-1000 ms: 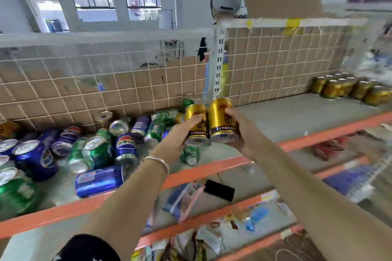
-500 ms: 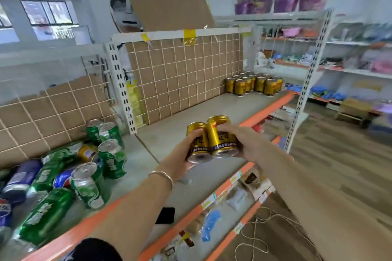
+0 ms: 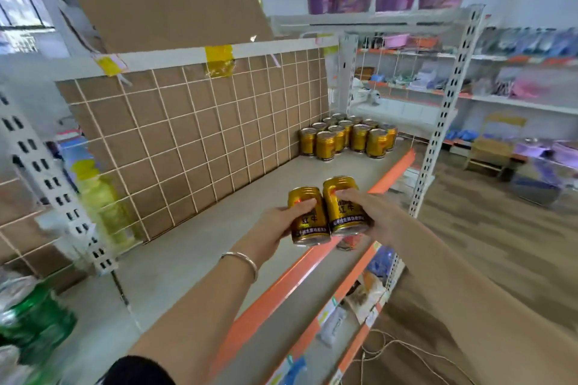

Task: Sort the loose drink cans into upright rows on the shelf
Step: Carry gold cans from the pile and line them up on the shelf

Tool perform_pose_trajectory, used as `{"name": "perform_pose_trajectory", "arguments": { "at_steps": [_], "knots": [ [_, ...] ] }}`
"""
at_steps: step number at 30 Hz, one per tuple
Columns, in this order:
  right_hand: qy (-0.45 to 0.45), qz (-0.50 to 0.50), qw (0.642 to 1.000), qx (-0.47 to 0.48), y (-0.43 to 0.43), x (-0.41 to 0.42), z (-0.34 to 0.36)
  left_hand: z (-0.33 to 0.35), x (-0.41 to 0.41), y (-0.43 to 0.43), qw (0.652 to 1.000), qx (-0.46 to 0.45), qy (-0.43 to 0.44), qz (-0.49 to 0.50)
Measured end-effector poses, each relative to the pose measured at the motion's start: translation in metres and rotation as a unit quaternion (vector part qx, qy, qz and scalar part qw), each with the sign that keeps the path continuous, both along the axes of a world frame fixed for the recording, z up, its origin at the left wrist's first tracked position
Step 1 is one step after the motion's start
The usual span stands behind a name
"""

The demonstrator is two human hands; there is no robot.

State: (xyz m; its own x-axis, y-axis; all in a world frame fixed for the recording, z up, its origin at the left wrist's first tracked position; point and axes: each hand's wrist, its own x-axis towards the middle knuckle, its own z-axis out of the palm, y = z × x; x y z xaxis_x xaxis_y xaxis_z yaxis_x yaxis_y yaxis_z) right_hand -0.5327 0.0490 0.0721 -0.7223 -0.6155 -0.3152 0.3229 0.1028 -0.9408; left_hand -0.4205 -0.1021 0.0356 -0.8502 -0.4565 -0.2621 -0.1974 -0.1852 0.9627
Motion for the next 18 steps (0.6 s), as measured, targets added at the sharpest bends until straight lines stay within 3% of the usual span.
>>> {"name": "perform_pose_trajectory", "arguments": {
  "at_steps": [10,18],
  "knots": [
    [0.089,0.069,0.989,0.091,-0.034,-0.138,-0.019,-0.017,-0.127,-0.027,0.995,-0.082,-0.053,0.02],
    [0.279,0.175,0.926,0.182,-0.073,-0.27,-0.012,-0.02,-0.244,-0.047,0.99,-0.077,-0.066,0.095]
  ]
}}
